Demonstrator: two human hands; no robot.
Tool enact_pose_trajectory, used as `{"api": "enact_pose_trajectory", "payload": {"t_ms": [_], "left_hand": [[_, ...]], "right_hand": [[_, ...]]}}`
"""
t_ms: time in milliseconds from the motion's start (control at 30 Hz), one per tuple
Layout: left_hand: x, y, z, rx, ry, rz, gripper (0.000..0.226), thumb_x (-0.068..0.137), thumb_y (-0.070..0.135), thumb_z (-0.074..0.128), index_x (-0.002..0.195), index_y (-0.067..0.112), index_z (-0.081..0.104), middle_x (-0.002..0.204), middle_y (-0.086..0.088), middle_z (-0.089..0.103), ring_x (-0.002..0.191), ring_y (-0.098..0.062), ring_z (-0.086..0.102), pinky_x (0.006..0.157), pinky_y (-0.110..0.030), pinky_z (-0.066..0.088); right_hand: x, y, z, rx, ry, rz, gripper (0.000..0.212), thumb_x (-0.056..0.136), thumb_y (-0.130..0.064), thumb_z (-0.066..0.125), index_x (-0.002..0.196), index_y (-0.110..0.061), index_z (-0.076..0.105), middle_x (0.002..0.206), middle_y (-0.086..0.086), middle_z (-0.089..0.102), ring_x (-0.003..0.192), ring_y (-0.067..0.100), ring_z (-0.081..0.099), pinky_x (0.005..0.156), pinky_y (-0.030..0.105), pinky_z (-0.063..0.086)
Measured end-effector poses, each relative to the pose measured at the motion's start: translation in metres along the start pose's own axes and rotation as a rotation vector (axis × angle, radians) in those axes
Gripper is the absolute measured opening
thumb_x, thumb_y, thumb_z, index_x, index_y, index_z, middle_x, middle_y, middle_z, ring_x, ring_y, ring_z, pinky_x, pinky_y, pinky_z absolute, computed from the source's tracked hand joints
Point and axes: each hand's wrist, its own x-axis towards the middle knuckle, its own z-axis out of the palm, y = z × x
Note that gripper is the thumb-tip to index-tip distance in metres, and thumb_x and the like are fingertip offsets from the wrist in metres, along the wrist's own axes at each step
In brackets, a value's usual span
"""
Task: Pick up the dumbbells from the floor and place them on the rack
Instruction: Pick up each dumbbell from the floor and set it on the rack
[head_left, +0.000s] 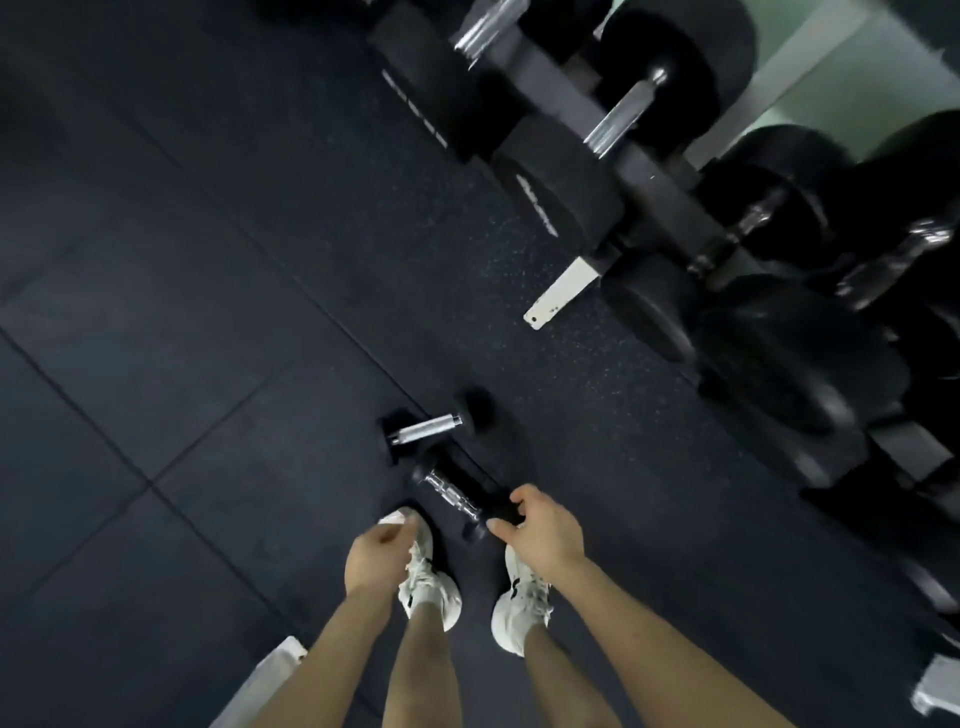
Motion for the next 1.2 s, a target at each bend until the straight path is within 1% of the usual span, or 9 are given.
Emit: {"api": "enact_pose_trajectory", "payload": {"t_ms": [167, 233, 333, 467, 567, 667, 767, 900, 1200], "left_hand": [[0.101, -0.054, 0.061, -0.089, 0.058, -0.078, 0.026, 0.087, 0.041, 0.058, 0.067, 0.025, 0.061, 0.082, -0.007, 0.069, 0.089, -0.031, 0.067, 0.09, -0.046, 0.053], [0.131, -0.061, 0.079, -0.123, 0.051, -0.086, 0.032, 0.086, 0.044, 0.058, 0.067, 0.019, 0.063, 0.073, -0.006, 0.065, 0.08, -0.029, 0.064, 0.084, -0.044, 0.054], [0.191, -0.08, 0.113, -0.218, 0.057, -0.103, 0.04, 0.086, 0.043, 0.06, 0.078, 0.004, 0.062, 0.059, -0.004, 0.052, 0.056, -0.021, 0.047, 0.057, -0.03, 0.043], [0.261, -0.099, 0.148, -0.346, -0.008, -0.149, 0.036, 0.086, 0.044, 0.06, 0.1, 0.012, 0.065, 0.076, 0.001, 0.057, 0.071, -0.017, 0.052, 0.069, -0.029, 0.042], [0.293, -0.106, 0.161, -0.466, -0.03, -0.166, 0.024, 0.091, 0.032, 0.058, 0.096, 0.009, 0.06, 0.071, -0.001, 0.052, 0.061, -0.013, 0.047, 0.061, -0.025, 0.044], [0.308, -0.109, 0.166, -0.645, -0.115, -0.112, 0.021, 0.095, 0.022, 0.053, 0.104, 0.005, 0.06, 0.088, -0.009, 0.064, 0.079, -0.018, 0.063, 0.062, -0.023, 0.055], [0.316, -0.108, 0.168, -0.706, -0.123, -0.102, 0.016, 0.093, 0.018, 0.055, 0.1, 0.006, 0.062, 0.092, -0.01, 0.066, 0.086, -0.023, 0.064, 0.08, -0.032, 0.054], [0.296, -0.098, 0.166, -0.699, -0.103, -0.142, 0.01, 0.093, 0.018, 0.056, 0.097, 0.01, 0.061, 0.09, -0.009, 0.064, 0.081, -0.022, 0.063, 0.089, -0.039, 0.052], [0.14, -0.028, 0.111, -0.66, -0.118, -0.122, 0.007, 0.089, 0.017, 0.062, 0.084, 0.013, 0.062, 0.084, -0.006, 0.064, 0.077, -0.02, 0.063, 0.085, -0.038, 0.053]], "right_hand": [[0.099, 0.031, 0.07, -0.002, -0.078, -0.028, 0.058, 0.083, -0.046, 0.065, 0.13, -0.017, 0.048, 0.129, 0.002, 0.059, 0.117, 0.021, 0.057, 0.093, 0.031, 0.045], [0.125, 0.039, 0.082, -0.01, -0.084, -0.031, 0.059, 0.082, -0.046, 0.066, 0.13, -0.017, 0.047, 0.131, 0.001, 0.058, 0.119, 0.021, 0.056, 0.093, 0.03, 0.044], [0.179, 0.061, 0.118, -0.072, -0.114, -0.041, 0.062, 0.082, -0.048, 0.065, 0.132, -0.017, 0.046, 0.132, 0.003, 0.057, 0.12, 0.023, 0.055, 0.094, 0.031, 0.044], [0.241, 0.086, 0.159, -0.155, -0.181, -0.055, 0.068, 0.082, -0.052, 0.063, 0.137, -0.019, 0.04, 0.138, 0.004, 0.054, 0.124, 0.024, 0.053, 0.098, 0.033, 0.045], [0.274, 0.096, 0.186, -0.199, -0.269, -0.063, 0.07, 0.083, -0.055, 0.06, 0.14, -0.02, 0.038, 0.137, 0.004, 0.055, 0.123, 0.024, 0.054, 0.096, 0.034, 0.045], [0.294, 0.102, 0.21, -0.202, -0.325, -0.069, 0.062, 0.081, -0.06, 0.058, 0.129, -0.022, 0.049, 0.122, 0.003, 0.065, 0.111, 0.025, 0.061, 0.087, 0.034, 0.049], [0.298, 0.105, 0.219, -0.2, -0.308, -0.083, 0.044, 0.082, -0.061, 0.055, 0.103, -0.022, 0.06, 0.096, 0.002, 0.072, 0.091, 0.024, 0.067, 0.075, 0.03, 0.047], [0.28, 0.102, 0.206, -0.16, -0.282, -0.075, 0.037, 0.084, -0.056, 0.057, 0.093, -0.021, 0.063, 0.094, 0.004, 0.073, 0.092, 0.024, 0.066, 0.074, 0.027, 0.043], [0.142, 0.055, 0.108, -0.125, -0.236, -0.08, 0.033, 0.085, -0.054, 0.057, 0.091, -0.022, 0.065, 0.079, -0.003, 0.064, 0.076, 0.018, 0.058, 0.056, 0.024, 0.036]]}}
